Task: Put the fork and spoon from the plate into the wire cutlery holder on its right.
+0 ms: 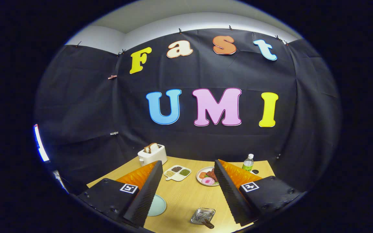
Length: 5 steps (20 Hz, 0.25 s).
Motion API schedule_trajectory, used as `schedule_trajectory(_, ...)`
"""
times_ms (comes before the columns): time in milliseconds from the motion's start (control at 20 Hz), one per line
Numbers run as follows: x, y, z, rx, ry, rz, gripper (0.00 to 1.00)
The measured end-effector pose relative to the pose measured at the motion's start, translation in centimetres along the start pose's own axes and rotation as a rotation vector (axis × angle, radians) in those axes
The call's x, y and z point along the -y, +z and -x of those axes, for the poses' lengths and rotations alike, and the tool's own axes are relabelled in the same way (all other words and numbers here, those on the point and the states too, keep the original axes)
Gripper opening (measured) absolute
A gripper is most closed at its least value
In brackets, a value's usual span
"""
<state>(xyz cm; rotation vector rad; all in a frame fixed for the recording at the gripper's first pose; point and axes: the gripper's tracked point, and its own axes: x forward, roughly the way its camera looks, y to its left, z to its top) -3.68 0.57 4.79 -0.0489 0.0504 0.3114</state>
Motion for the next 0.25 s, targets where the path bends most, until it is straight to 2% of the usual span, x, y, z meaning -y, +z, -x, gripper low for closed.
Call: schedule_trajectory(250,-0.38,0.85,-0.55,0.025,0.029,-0.019,0.99)
